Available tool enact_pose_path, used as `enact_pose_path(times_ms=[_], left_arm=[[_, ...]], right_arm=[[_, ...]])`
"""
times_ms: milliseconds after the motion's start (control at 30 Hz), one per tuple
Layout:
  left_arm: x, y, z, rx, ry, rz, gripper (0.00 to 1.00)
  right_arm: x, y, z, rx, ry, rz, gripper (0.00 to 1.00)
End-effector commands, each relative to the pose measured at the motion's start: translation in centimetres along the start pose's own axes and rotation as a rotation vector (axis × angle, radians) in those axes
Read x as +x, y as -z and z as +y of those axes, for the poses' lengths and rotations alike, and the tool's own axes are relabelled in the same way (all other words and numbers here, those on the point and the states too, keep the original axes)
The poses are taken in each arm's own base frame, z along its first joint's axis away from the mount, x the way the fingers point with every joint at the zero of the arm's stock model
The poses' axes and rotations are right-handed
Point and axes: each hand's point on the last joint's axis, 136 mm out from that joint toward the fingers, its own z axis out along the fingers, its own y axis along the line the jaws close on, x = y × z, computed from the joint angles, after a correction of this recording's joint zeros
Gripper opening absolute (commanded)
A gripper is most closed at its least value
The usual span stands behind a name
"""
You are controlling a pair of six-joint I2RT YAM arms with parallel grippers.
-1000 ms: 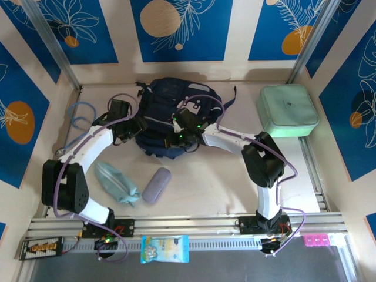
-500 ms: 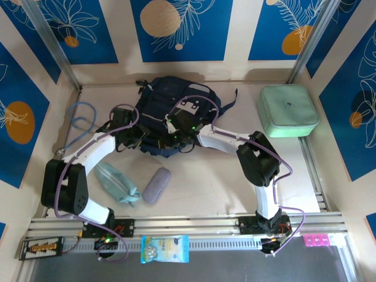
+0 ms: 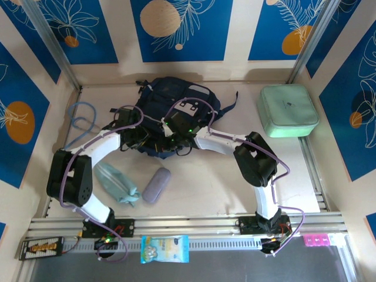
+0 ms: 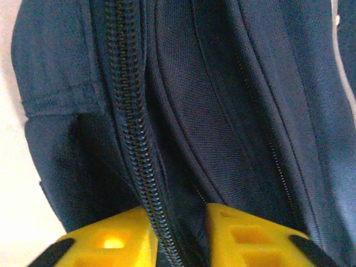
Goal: Pack the student bag
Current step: Zip the student bag at the center of the table.
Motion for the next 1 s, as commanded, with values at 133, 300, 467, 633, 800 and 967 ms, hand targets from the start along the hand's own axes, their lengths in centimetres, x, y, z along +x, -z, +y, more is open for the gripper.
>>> enact_pose_path(times_ms=[133,300,467,633,800,967], left_arm=[[-0.8,0.9,-0.4,-0.009,-0.047,-0.058,0.04],[-1.3,2.7,-1.7,0.029,-0.091,-0.085,0.00],[-1.4,3.9,-3.0,0.071,-0.109,-0.087,0.00],[-1.8,5.2,-3.8,0.090,-0.134,-0.106,0.00],[-1.4,5.3,-3.9,0.102,-0.139,-0.088,0.00],[-0.9,4.8,-3.6,0.097,-0.146,-0.062,0.00]], right_arm=[[1.5,2.5,-0.1,0.112,-0.029,0.011,0.00],[2.9,5.3,-2.7,0.294,-0.080,-0.012,0.00],[3.5,7.3,-4.5,0.426,-0.092,-0.049,0.00],[4.1,8.6,-7.6,0.539,-0.150,-0.084,0.00],[3.7,9.4,-11.4,0.590,-0.229,-0.099,0.00],[2.1,10.0,-14.7,0.597,-0.263,-0.126,0.00]])
